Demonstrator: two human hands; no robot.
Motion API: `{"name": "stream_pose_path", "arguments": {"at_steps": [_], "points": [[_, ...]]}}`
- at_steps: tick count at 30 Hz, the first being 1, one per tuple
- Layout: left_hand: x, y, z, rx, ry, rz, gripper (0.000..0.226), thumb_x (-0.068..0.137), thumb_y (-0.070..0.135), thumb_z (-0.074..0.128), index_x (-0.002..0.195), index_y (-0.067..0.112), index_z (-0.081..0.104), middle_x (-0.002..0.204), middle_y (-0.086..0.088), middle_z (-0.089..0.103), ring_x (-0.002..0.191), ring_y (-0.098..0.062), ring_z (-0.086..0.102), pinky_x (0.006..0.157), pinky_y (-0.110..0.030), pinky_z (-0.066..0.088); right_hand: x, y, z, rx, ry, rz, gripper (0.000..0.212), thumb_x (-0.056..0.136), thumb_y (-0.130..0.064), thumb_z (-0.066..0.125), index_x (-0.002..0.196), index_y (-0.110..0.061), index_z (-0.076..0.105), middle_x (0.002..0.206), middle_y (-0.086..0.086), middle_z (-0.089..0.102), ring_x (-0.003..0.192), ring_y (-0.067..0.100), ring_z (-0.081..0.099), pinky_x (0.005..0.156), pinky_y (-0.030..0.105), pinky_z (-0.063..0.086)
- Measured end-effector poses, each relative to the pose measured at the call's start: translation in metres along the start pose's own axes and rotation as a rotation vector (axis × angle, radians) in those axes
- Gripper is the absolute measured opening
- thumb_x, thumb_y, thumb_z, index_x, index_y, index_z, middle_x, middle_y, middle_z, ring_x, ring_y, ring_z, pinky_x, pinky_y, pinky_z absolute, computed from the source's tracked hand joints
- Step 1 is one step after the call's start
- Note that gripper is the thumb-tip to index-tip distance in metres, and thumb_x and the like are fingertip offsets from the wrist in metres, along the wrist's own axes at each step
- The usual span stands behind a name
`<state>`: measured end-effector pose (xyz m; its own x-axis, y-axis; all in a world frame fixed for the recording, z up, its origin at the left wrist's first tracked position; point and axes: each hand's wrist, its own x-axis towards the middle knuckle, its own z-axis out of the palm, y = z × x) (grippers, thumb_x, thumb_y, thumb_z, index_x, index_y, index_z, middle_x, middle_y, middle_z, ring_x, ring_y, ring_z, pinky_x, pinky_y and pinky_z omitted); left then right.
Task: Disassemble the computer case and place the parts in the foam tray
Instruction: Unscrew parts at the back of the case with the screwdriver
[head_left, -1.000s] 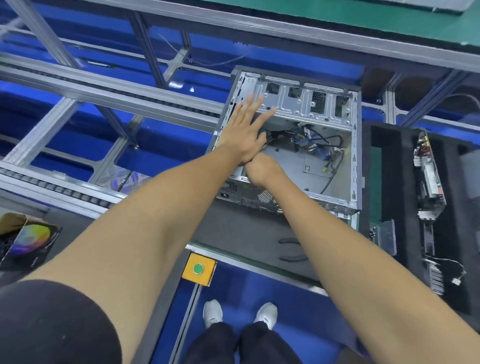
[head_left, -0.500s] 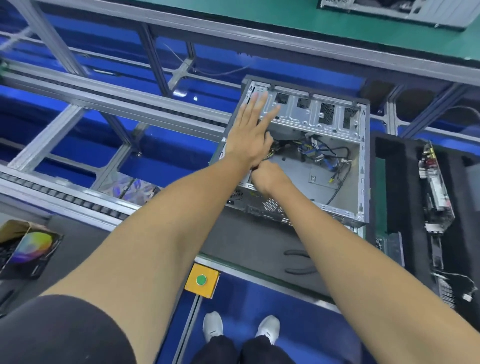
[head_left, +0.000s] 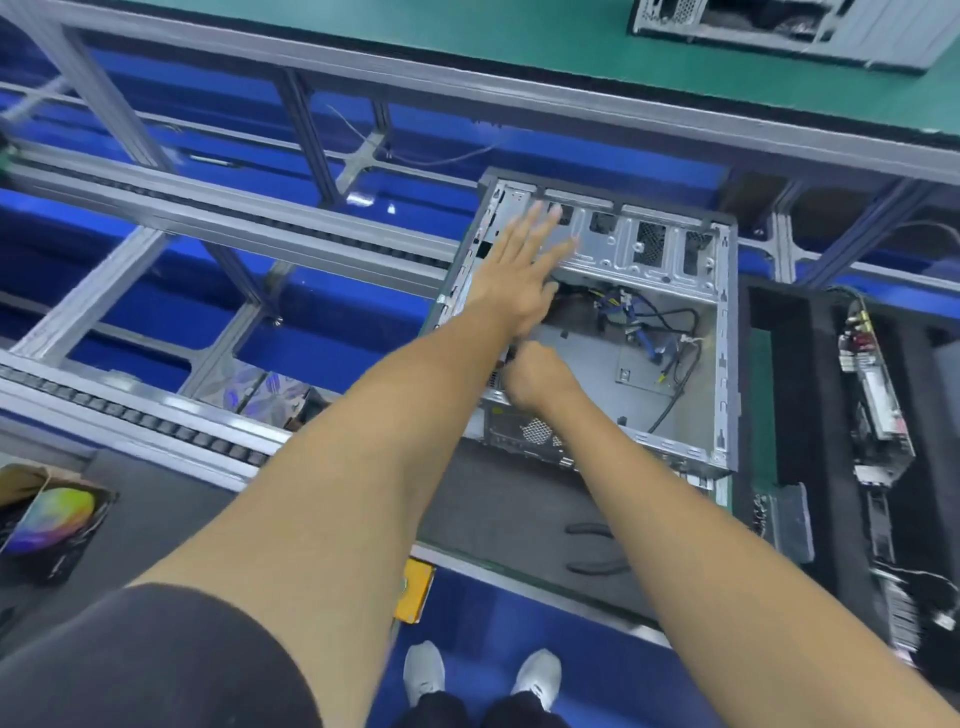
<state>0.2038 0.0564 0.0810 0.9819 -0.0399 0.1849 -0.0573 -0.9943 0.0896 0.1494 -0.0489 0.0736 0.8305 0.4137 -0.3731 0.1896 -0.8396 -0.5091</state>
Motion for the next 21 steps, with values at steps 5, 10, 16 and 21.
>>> {"name": "stream_pose_path", "arguments": {"at_steps": [5, 10, 16, 21], "points": [[-0.008, -0.015, 0.006, -0.145, 0.001, -0.005, 0.060, 0.106, 0.034, 0.037, 0.163, 0.028, 0.020, 0.173, -0.005, -0.007, 0.158, -0.025, -0.014, 0.127, -0.044, -0.010, -0.003, 0.000, 0.005, 0.085, 0.128, 0.019, 0.023, 0.100, -0.023, 0.040, 0.092, -0.011, 0.058, 0.102, 0.021, 0.067, 0.084, 0.039, 0.057, 0.069, 0.035, 0.039], [0.002, -0.011, 0.009, -0.166, -0.001, -0.049, 0.058, 0.107, 0.045, 0.039, 0.159, 0.023, 0.029, 0.172, -0.005, 0.002, 0.158, -0.024, -0.009, 0.126, -0.039, -0.014, -0.004, -0.001, 0.003, 0.083, 0.117, 0.044, 0.017, 0.093, -0.017, 0.043, 0.078, -0.018, 0.050, 0.100, 0.017, 0.067, 0.076, 0.035, 0.050, 0.066, 0.035, 0.040], [-0.001, 0.000, 0.012, -0.227, 0.018, -0.003, 0.049, 0.106, 0.037, 0.041, 0.153, 0.021, 0.040, 0.170, -0.007, 0.018, 0.159, -0.023, 0.002, 0.126, -0.038, -0.011, -0.008, 0.004, -0.001, 0.224, 0.270, 0.084, 0.025, 0.093, -0.018, 0.041, 0.116, -0.012, 0.051, 0.108, 0.015, 0.066, 0.080, 0.032, 0.051, 0.067, 0.038, 0.039], [-0.002, 0.002, 0.014, -0.207, -0.009, 0.013, 0.049, 0.106, 0.037, 0.041, 0.152, 0.021, 0.041, 0.168, -0.006, 0.025, 0.158, -0.021, 0.007, 0.128, -0.043, -0.004, -0.013, 0.003, -0.004, 0.350, 0.345, 0.068, 0.055, 0.090, -0.029, 0.041, 0.141, -0.011, 0.032, 0.119, 0.015, 0.064, 0.094, 0.036, 0.059, 0.071, 0.040, 0.039]]}}
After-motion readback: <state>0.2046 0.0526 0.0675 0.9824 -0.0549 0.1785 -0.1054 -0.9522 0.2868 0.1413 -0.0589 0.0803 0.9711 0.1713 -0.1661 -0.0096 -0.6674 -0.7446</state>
